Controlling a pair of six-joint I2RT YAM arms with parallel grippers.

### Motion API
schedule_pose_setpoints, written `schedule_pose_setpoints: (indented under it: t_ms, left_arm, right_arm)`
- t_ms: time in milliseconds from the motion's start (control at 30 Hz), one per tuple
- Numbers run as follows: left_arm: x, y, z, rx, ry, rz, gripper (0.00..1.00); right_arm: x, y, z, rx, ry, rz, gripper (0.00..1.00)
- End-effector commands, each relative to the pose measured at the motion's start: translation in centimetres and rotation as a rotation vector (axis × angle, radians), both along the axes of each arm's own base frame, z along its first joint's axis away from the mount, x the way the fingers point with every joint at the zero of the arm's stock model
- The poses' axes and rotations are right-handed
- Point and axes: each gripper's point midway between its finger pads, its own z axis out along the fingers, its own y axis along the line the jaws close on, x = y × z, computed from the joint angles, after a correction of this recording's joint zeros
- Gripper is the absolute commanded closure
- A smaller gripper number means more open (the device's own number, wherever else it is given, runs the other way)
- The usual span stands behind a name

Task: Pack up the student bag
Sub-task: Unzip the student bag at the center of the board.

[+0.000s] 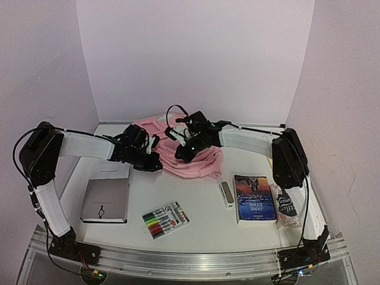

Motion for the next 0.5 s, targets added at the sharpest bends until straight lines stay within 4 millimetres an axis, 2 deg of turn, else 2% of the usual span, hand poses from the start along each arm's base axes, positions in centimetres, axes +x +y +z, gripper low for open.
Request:
schedule_pose_setpoints:
  t_ms: [0,167,300,367,467]
  left_arm:
    - [-2.4,-4.4,4.9,-0.12,-0.087,-0.111,1.0]
    - [-3.2,-7.4,6.8,-0.148,-0.127,-0.162,1.0]
    - [-4.4,-10.0,8.7,-0.18,-0.17,-0.212,1.0]
    - [-5.0,-10.9,9.9,-0.213,-0.195,-0.221,1.0]
    - [-5.9,-11.8,10.4,-0.222,-0.215,-0.235,1.0]
  right_arm:
    - [2.9,0.9,2.3,0.187,0.093,-0.202,1.0]
    - [2.5,1.5,1.8,0.238,0.183,-0.244,1.0]
    - [2.3,1.3,0.8,0.229,0.207,-0.261,1.0]
    - [2.4,1.3,0.7,0.232,0.214,-0.271,1.0]
    - [2.6,1.5,1.2,0.256,0.231,-0.283,1.0]
